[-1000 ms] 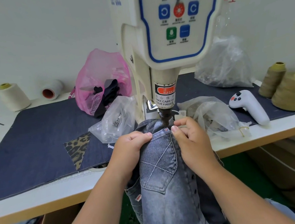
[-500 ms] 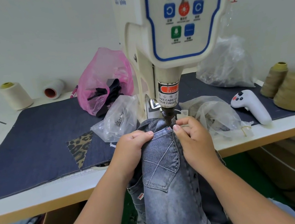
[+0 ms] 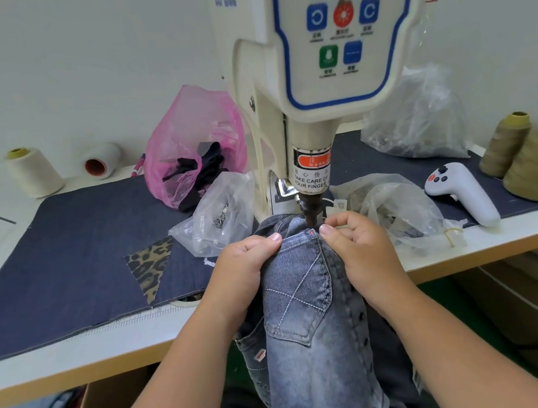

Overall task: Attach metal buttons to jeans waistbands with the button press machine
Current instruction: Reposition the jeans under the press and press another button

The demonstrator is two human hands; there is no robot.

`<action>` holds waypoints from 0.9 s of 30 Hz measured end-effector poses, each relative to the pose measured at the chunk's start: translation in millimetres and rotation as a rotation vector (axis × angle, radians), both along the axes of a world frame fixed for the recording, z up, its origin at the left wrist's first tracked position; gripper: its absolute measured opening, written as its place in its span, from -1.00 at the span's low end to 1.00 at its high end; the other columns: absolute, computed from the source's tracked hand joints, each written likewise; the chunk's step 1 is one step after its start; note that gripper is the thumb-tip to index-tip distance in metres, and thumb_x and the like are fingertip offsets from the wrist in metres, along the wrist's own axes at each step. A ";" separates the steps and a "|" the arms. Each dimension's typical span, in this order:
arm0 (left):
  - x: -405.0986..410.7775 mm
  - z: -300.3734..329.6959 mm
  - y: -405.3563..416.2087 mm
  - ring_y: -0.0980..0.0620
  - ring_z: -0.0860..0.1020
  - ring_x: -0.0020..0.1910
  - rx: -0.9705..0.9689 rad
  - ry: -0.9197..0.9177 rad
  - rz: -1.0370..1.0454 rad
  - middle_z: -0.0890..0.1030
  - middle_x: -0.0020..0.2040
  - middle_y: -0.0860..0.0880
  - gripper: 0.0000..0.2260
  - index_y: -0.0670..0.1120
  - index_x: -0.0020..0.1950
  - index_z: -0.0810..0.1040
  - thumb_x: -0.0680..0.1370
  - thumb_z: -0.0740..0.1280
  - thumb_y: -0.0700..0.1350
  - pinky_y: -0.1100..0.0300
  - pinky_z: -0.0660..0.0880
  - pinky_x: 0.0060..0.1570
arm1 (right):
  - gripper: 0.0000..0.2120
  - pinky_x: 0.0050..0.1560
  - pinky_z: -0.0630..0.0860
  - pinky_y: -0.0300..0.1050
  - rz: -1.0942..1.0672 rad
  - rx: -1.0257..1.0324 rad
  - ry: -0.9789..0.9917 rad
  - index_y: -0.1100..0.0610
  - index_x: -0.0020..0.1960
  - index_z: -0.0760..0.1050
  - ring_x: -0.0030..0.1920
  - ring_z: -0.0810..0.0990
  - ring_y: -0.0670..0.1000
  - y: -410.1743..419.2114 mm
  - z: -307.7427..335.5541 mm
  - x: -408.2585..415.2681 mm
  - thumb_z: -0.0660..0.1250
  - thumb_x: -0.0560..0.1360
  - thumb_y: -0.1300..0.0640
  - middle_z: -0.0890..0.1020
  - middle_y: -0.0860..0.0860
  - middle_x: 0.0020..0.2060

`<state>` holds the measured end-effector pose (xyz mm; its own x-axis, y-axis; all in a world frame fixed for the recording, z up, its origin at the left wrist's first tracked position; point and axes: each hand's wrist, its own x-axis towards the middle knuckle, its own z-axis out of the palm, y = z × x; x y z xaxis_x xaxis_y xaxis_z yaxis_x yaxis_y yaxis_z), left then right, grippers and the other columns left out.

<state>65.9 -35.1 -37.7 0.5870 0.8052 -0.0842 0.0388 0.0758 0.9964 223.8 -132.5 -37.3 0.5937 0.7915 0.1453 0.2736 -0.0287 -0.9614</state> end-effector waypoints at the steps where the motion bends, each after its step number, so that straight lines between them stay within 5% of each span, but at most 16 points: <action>1: -0.5 -0.6 0.7 -0.16 0.66 -0.09 -0.004 0.006 -0.007 0.68 -0.04 -0.27 -0.54 -0.25 -0.08 0.63 0.42 0.39 0.18 -0.02 0.50 0.08 | -0.92 0.04 0.61 -0.01 0.012 -0.001 0.004 0.03 0.02 0.58 -0.10 0.69 -0.06 0.2 0.2 0.8 0.34 0.58 0.06 0.73 -0.05 -0.16; 7: 0.5 1.4 1.6 -0.02 0.54 -0.26 -0.070 -0.028 0.008 0.59 -0.27 -0.09 -0.74 -0.01 -0.28 0.59 0.31 0.38 0.18 0.03 0.39 -0.08 | -0.92 0.05 0.60 0.07 0.051 0.014 0.046 0.02 -0.08 0.61 -0.12 0.69 -0.01 0.9 0.4 4.7 0.36 0.56 0.05 0.72 -0.04 -0.20; 12: -0.6 1.7 1.4 0.02 0.41 -0.30 -0.025 0.009 0.026 0.45 -0.32 -0.06 -0.72 -0.04 -0.28 0.46 0.30 0.36 0.17 0.04 0.30 -0.16 | -0.84 0.11 0.59 0.20 0.055 0.010 0.078 -0.01 -0.13 0.59 -0.09 0.68 0.09 1.6 0.6 7.9 0.36 0.42 -0.09 0.71 0.03 -0.21; 27: -0.6 -0.7 0.3 0.04 0.39 -0.31 0.026 -0.002 0.017 0.43 -0.33 -0.06 -0.75 -0.08 -0.26 0.48 0.34 0.34 0.11 0.07 0.30 -0.19 | -0.85 0.11 0.58 0.26 0.096 0.030 0.072 -0.05 -0.17 0.59 -0.09 0.67 0.16 1.1 -1.7 10.3 0.35 0.41 -0.11 0.71 0.07 -0.20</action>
<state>65.3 -34.8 -38.4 0.5735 0.8169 -0.0620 0.0355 0.0508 0.9981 234.1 -131.4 -38.9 0.5249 0.8412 0.1300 0.2043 0.0238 -0.9786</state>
